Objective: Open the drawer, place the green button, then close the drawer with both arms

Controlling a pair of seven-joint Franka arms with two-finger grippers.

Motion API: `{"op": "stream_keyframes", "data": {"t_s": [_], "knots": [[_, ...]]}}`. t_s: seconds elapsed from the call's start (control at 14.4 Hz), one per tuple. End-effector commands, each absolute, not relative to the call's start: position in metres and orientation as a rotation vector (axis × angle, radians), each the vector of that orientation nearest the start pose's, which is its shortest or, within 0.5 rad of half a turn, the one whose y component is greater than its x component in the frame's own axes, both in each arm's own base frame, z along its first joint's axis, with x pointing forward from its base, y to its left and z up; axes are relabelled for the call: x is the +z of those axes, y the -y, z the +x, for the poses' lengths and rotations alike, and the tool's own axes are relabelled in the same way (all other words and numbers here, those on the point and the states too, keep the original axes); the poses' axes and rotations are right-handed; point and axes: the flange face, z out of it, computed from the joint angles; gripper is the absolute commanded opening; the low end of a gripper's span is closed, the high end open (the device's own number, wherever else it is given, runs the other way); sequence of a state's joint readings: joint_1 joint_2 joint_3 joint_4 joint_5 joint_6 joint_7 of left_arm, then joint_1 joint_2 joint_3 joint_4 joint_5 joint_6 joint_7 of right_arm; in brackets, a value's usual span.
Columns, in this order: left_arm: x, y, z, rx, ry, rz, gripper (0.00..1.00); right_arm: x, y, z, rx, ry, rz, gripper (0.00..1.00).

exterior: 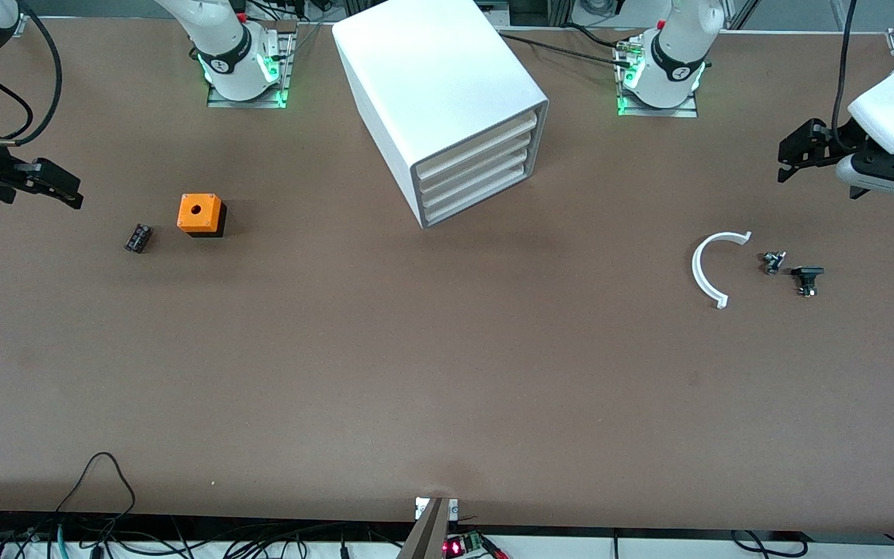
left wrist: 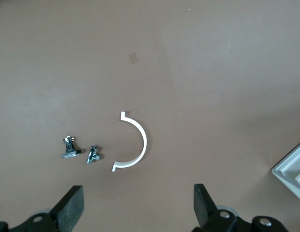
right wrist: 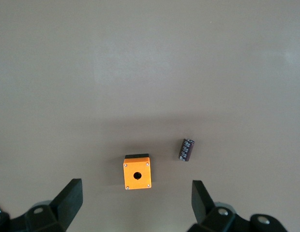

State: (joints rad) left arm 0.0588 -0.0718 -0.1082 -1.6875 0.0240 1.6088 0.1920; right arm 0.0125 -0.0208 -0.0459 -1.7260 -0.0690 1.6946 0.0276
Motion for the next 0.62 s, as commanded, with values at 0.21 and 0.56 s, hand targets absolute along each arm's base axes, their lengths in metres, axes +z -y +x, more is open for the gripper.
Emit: {"op": "stream_keyframes", "data": {"t_s": [0.21,0.56], "knots": [[0.6164,0.027,0.5398,0.02,-0.322,-3.088,1.0,0.5795,0.0279,0.5519,0.006,-0.079,-3.188,1.0],[0.6153,0.022,0.5401,0.027,-0.308,-3.09,1.0,0.5788,0.0296,0.551,0.018,-0.084,-3.188,1.0]]}}
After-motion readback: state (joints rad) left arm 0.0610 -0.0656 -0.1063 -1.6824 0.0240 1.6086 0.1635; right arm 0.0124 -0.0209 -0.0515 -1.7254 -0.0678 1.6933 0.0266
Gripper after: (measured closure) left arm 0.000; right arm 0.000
